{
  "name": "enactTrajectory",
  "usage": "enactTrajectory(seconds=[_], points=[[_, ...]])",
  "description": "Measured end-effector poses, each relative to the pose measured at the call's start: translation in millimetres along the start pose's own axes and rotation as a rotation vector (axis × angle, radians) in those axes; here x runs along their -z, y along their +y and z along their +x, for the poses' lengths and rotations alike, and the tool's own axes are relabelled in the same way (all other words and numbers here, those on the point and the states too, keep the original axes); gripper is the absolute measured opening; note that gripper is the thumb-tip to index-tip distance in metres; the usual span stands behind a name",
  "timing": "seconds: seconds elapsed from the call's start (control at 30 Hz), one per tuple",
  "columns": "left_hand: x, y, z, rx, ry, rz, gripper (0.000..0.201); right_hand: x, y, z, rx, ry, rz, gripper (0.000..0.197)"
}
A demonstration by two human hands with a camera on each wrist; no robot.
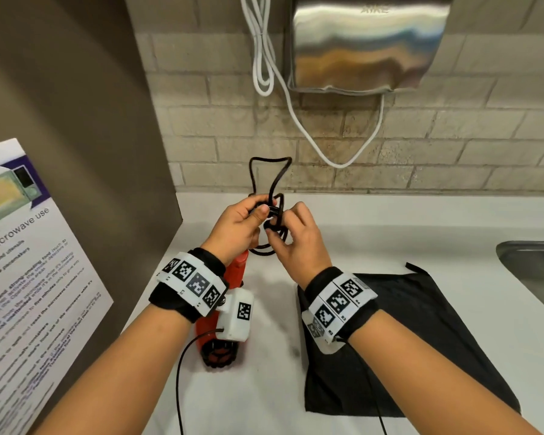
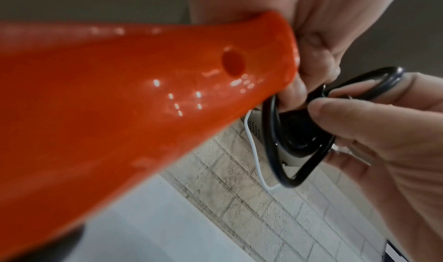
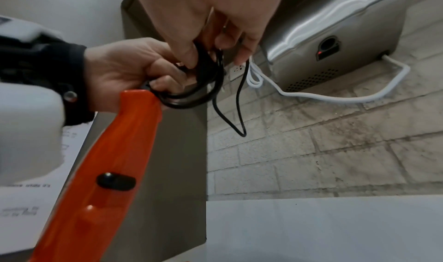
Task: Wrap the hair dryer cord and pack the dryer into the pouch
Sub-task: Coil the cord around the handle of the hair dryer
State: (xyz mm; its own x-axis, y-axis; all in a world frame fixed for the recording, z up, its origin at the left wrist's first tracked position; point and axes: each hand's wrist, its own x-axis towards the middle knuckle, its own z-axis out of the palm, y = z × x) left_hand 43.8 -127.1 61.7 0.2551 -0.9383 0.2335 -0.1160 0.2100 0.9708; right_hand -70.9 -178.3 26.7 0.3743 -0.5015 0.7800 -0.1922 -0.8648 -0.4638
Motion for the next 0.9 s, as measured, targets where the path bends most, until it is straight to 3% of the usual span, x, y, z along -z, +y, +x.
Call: enactTrajectory(seconds=[0.13, 0.27, 0.37, 0.53, 0.7, 0.9], points=[[-3, 0, -2, -0.013, -0.04, -0.02, 0.023, 0, 0, 7, -0.055, 0.087, 0.088, 0.014], [-3, 1, -2, -0.016, -0.034, -0.011, 0.023, -6, 0, 14, -0.148, 0.025, 0.226, 0.034], [-3, 3, 0, -0.016, -0.003, -0.011, 0.022, -11, 4, 8, -0.177, -0.049, 0.237, 0.028], [-4, 5, 0, -0.014, 0.006, -0.028, 0.021, -8, 12, -9, -0.151, -0.143, 0.142, 0.024], [-5, 3, 2, -0.015, 0.029, -0.02, 0.018, 9, 27, -22, -0.161, -0.256, -0.003, 0.046], [-11, 1, 5, -0.009, 0.036, -0.039, 0.026, 22, 43, -26, 0.041, -0.257, -0.204, 0.033]])
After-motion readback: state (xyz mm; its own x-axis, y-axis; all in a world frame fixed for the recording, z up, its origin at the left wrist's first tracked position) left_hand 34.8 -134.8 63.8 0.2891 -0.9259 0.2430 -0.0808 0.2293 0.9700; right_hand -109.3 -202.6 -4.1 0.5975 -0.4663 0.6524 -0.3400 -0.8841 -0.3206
